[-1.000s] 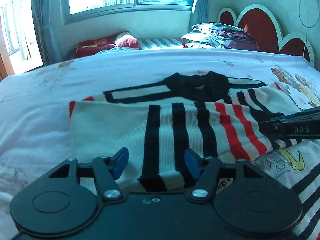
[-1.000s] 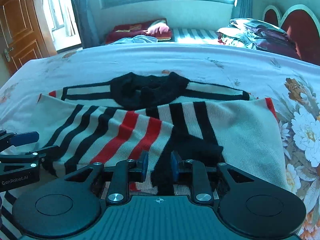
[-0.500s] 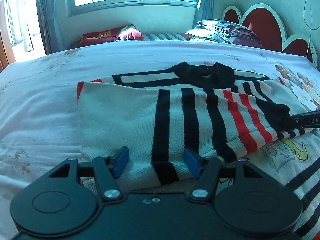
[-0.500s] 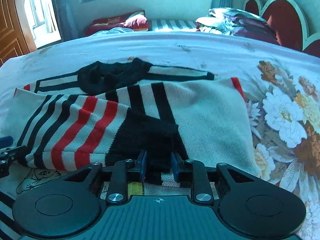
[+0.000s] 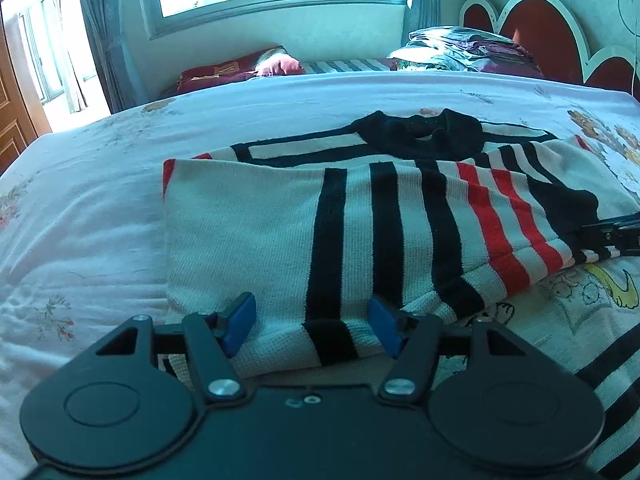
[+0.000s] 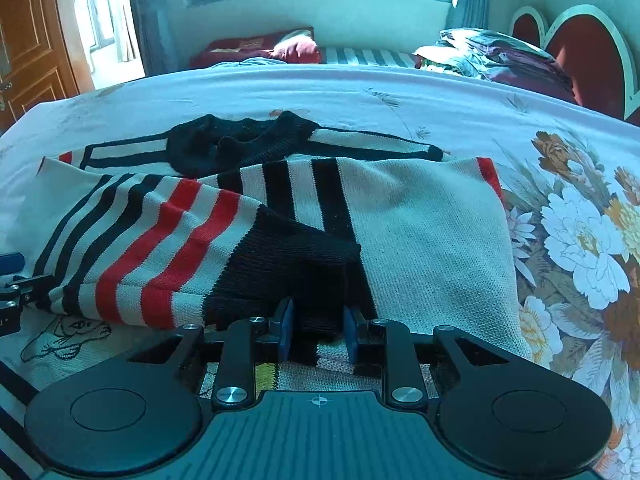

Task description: Fold small clothes

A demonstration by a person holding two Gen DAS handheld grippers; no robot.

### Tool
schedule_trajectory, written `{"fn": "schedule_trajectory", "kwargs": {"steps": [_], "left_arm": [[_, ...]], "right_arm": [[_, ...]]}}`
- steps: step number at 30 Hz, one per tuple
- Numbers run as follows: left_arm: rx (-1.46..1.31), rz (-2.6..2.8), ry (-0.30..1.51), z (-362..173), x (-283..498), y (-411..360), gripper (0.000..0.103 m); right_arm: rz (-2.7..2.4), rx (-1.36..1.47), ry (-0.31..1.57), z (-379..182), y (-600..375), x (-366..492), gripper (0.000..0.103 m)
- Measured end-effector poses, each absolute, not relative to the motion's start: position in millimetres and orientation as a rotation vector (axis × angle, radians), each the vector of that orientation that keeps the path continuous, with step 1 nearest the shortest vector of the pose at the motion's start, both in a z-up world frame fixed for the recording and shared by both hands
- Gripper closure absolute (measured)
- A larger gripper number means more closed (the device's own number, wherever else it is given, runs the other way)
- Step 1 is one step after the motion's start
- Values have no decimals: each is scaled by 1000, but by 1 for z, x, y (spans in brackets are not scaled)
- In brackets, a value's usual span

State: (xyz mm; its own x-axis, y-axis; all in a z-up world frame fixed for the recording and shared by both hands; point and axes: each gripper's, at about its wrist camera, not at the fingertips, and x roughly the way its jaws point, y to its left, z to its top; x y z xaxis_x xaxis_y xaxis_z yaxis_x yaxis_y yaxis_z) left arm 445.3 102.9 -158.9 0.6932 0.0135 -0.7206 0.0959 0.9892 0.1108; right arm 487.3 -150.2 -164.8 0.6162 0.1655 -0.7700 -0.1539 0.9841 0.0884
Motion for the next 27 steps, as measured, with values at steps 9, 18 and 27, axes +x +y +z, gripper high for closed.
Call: {"fn": "schedule_trajectory", "kwargs": {"steps": [9,18,27], "left_arm": [[106,-42,849,-126,403,109,1],[-102,-14,941,-129,279,153,45],[-209,-13,997,-143,197,168,46]], "right_arm": [[280,143,822,-116,-198,441,26],[355,221,907,-122,-272,322,47],[374,479,1011,-156,-319,244,50]]}}
